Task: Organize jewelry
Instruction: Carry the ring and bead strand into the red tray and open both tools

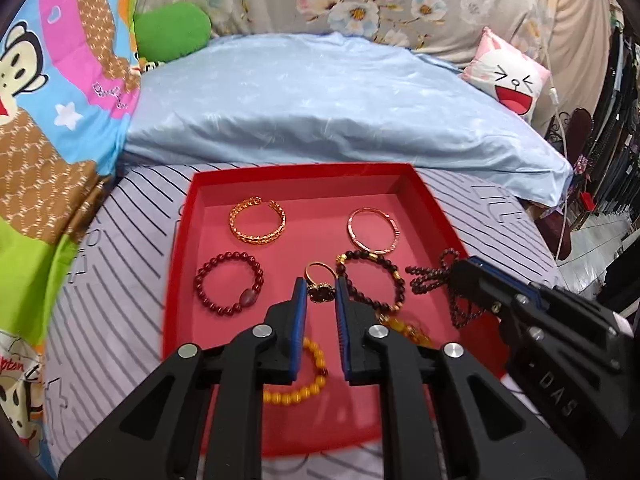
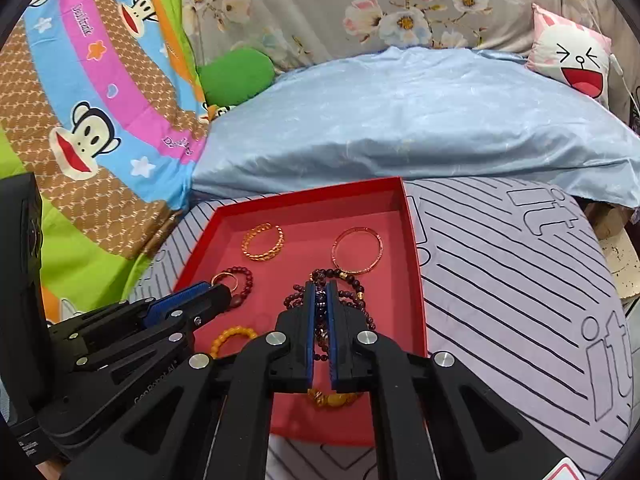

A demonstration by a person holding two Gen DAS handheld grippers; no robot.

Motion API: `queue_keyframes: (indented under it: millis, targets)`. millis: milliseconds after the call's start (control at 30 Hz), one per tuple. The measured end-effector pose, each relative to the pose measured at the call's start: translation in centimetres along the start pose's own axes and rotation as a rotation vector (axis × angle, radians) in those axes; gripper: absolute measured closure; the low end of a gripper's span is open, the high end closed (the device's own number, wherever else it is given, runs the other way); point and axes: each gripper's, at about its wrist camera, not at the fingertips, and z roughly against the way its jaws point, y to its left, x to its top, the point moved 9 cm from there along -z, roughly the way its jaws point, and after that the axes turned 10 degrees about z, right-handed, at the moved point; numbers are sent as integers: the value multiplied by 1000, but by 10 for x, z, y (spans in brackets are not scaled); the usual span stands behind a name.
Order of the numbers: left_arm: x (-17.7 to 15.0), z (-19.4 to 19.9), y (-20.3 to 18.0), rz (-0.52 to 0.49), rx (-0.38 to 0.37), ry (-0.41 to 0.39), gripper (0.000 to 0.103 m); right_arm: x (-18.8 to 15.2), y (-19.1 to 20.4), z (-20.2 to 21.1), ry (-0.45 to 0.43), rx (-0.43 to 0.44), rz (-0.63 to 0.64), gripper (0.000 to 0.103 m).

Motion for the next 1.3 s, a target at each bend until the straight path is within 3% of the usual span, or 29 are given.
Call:
queue_keyframes:
  millis: [367, 600, 933, 1300]
  targets:
    - [-1, -47, 11, 25, 20, 59, 89, -9, -5, -50, 57, 3, -4, 98]
    - [-2, -52, 16, 21, 61, 50, 85, -10, -6, -50, 47, -18, -7, 92]
    - [3, -29, 11, 13, 63, 10, 83, -5, 1, -25, 20, -22, 2, 92]
    - [-13, 28, -6, -25, 44, -38, 82, -20, 13, 34, -22, -17, 18, 89]
